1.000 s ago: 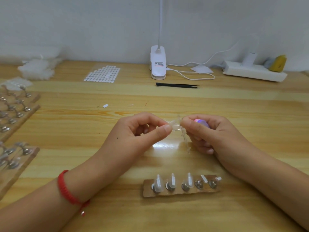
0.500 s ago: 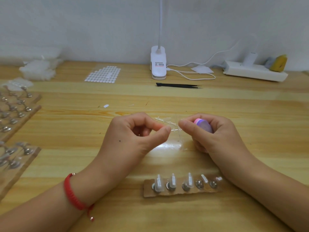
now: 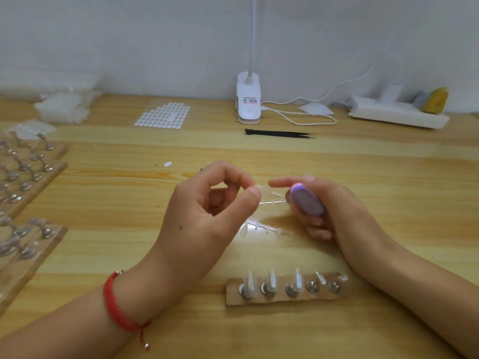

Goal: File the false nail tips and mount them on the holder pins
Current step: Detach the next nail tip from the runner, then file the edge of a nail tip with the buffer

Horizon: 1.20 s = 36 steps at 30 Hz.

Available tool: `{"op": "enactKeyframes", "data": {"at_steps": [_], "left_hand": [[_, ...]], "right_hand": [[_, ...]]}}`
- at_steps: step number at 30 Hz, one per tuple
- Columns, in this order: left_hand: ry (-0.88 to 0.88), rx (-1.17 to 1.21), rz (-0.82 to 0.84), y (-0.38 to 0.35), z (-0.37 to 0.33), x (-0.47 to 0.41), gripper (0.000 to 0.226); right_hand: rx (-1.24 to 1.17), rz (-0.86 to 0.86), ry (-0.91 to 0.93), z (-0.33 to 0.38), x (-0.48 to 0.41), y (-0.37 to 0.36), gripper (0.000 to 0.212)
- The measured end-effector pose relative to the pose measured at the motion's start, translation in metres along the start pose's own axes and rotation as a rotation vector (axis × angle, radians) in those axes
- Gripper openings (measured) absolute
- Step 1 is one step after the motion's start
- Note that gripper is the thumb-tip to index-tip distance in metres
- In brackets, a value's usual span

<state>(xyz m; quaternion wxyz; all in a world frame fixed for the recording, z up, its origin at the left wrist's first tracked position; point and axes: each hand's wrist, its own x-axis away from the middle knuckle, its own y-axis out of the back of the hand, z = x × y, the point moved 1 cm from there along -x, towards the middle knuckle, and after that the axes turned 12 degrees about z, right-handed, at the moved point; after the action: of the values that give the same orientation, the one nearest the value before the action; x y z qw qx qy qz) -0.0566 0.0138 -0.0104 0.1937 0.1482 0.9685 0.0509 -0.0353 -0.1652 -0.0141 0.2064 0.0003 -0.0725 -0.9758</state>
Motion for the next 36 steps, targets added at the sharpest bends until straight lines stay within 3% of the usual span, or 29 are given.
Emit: {"op": "enactKeyframes", "data": {"at_steps": [2, 5, 8, 32, 36], "left_hand": [[0.056, 0.023, 0.026, 0.0002, 0.0021, -0.0014, 0.013], [0.147, 0.041, 0.019, 0.0005, 0.0054, -0.0041, 0.012], [0.186, 0.078, -0.030, 0.0020, 0.0075, -0.0061, 0.010], [0.191, 0.047, 0.025, 0.0001, 0.0052, -0.0058, 0.014], [0.188, 0.020, 0.072, -0.0013, 0.0037, -0.0052, 0.017]], "right_hand": [[-0.264, 0.042, 0.004, -0.0014, -0.0029, 0.0043, 0.038], [-0.484, 0.146, 0.024, 0.0006, -0.0026, 0.0045, 0.030], [-0.445, 0.221, 0.040, -0.0017, -0.0007, 0.0019, 0.034], [-0.182, 0.238, 0.048, -0.0068, 0.0031, -0.0022, 0.037], [-0.297, 0.190, 0.054, -0.0059, 0.0021, -0.0010, 0.036]]}}
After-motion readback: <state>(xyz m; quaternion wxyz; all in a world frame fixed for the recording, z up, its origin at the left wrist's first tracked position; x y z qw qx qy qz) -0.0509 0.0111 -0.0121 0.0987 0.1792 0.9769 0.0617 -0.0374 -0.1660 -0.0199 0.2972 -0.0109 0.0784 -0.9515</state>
